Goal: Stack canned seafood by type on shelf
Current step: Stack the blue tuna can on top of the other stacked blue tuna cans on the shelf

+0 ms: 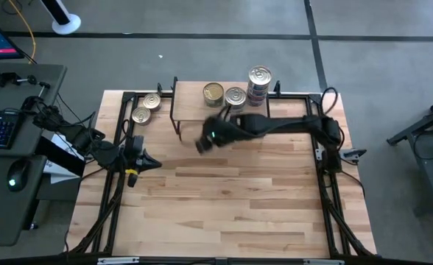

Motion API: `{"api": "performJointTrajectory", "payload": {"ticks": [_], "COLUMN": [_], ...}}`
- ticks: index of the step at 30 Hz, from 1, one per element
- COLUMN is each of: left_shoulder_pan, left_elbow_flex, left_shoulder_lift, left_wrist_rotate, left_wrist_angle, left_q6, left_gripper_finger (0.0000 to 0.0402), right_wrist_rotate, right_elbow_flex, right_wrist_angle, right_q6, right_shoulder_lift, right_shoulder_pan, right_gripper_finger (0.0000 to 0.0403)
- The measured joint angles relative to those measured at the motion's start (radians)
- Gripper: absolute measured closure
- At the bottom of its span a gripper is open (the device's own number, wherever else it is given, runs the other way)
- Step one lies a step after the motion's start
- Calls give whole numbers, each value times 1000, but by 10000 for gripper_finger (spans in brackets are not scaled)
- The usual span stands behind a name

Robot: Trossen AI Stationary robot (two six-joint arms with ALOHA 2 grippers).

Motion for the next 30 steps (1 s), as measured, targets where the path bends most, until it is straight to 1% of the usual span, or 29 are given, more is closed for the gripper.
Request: {"api": "performJointTrajectory", "payload": {"ticks": [3,4,5,7,9,10,11,12,13,14,16,18,20,22,24,26,28,30], "left_shoulder_pan": [27,48,76,146,239,292,350,412,471,533,659,773,878,960,1028,1092,1132,1162], "left_elbow_flex": [0,0,0,7,36,60,91,130,172,212,268,286,273,247,212,184,165,145], "left_shoulder_lift": [8,15,24,54,107,140,178,222,269,317,403,459,493,515,531,543,553,563], "left_wrist_rotate": [-45,-56,-54,-5,76,128,174,210,229,226,158,87,84,79,52,48,45,29], "left_wrist_angle": [14,16,22,25,14,-14,-71,-151,-253,-358,-525,-600,-616,-612,-587,-561,-520,-455], "left_q6": [-126,-165,-187,-196,-193,-184,-170,-149,-125,-95,-50,-41,-36,-19,-17,-27,-27,-6], "left_gripper_finger": [402,401,402,401,402,402,401,401,402,402,402,402,402,402,401,401,402,402], "right_wrist_rotate": [25,42,58,98,177,215,255,287,299,318,352,386,403,418,428,427,385,309], "right_elbow_flex": [0,-1,-1,-1,-1,-2,-4,-10,-15,-20,-41,-78,-123,-184,-264,-349,-432,-502], "right_wrist_angle": [-240,-342,-444,-608,-721,-751,-752,-744,-739,-742,-745,-746,-747,-746,-747,-747,-750,-748], "right_q6": [-204,-242,-239,-163,-111,-105,-119,-176,-244,-300,-339,-342,-325,-264,-160,-15,113,195], "right_shoulder_lift": [-7,-7,-7,-7,-4,-3,-2,-6,-9,-9,-10,-17,-35,-67,-107,-158,-213,-255], "right_shoulder_pan": [62,79,94,116,143,160,176,195,214,231,258,282,312,355,398,435,466,491], "right_gripper_finger": [149,149,149,149,149,149,149,149,149,149,149,149,149,149,149,149,149,150]}}
